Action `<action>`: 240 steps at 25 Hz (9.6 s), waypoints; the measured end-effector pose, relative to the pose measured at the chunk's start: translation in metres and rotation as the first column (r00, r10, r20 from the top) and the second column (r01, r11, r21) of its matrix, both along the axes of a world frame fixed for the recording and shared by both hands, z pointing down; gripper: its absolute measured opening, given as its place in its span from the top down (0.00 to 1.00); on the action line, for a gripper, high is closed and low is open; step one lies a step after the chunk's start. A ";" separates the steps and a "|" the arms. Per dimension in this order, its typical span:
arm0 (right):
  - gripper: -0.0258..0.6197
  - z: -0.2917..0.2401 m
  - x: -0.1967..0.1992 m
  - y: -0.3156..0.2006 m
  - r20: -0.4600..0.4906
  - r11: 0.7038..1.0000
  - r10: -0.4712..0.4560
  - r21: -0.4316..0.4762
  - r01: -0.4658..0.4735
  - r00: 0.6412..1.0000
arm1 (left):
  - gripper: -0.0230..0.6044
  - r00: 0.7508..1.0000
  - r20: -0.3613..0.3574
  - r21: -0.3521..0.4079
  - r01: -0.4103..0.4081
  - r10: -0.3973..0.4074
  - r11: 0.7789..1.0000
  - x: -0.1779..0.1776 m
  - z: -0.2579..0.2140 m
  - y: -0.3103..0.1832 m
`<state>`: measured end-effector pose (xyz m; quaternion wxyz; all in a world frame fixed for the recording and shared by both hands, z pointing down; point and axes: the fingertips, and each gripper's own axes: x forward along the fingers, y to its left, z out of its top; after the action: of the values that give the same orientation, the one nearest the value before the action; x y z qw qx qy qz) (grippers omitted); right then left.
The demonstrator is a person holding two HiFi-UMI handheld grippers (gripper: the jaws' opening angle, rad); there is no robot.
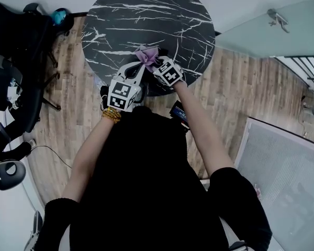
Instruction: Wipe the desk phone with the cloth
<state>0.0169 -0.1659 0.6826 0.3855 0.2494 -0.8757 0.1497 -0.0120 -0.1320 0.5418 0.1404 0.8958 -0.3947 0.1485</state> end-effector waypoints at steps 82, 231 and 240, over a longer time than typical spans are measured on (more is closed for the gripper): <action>0.87 0.037 -0.020 0.098 0.017 0.912 -0.287 -0.301 0.278 0.958 | 0.94 1.000 -0.008 -0.041 0.012 -0.012 0.999 -0.004 0.008 0.011; 0.88 0.033 0.007 0.073 -0.019 0.985 -0.099 -0.144 0.096 0.995 | 0.94 0.999 -0.006 -0.089 -0.035 0.035 0.995 0.001 0.024 0.035; 0.88 0.036 0.005 0.079 -0.021 0.976 -0.136 -0.173 0.130 0.990 | 0.94 0.999 -0.007 -0.091 -0.035 0.035 0.995 0.004 0.026 0.033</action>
<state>0.0216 -0.0873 0.7185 0.4290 0.1585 -0.8678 0.1943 -0.0084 -0.0988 0.5675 0.1795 0.8956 -0.3714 0.1665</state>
